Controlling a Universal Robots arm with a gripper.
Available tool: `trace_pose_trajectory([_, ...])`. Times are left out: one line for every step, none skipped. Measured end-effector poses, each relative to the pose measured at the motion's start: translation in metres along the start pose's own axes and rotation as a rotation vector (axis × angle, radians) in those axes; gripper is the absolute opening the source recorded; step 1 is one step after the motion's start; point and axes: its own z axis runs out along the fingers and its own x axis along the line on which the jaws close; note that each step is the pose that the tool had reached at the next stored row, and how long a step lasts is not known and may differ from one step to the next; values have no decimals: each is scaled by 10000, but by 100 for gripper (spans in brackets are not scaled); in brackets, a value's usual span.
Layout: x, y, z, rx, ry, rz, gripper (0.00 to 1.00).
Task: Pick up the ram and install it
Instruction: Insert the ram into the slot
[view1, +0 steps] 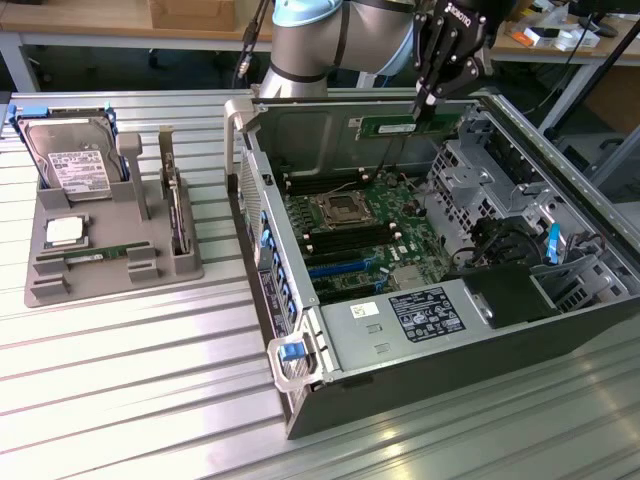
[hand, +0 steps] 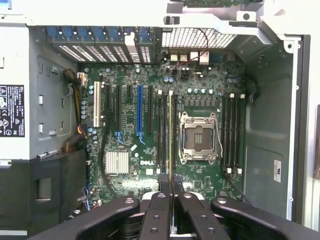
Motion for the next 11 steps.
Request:
trace_pose_trajectory([0, 0, 2, 0, 1, 0, 12])
trace_pose_trajectory([0, 0, 5, 0, 1, 0, 12])
trace_pose_trajectory([0, 0, 9, 0, 0, 0, 12])
trace_pose_trajectory([0, -1, 15, 0, 0, 0, 12])
trace_pose_trajectory([0, -1, 20, 0, 1, 0, 12])
trace_pose_trajectory([0, -1, 24, 0, 1, 1, 12])
trace_pose_trajectory([0, -1, 27, 0, 1, 0, 12])
trace_pose_trajectory([0, -1, 30, 0, 0, 0, 12])
trace_pose_trajectory([0, -2, 36, 0, 0, 0, 12])
trace_pose_trajectory([0, -2, 41, 0, 1, 0, 12])
trace_pose_trajectory([0, -2, 44, 0, 1, 0, 12])
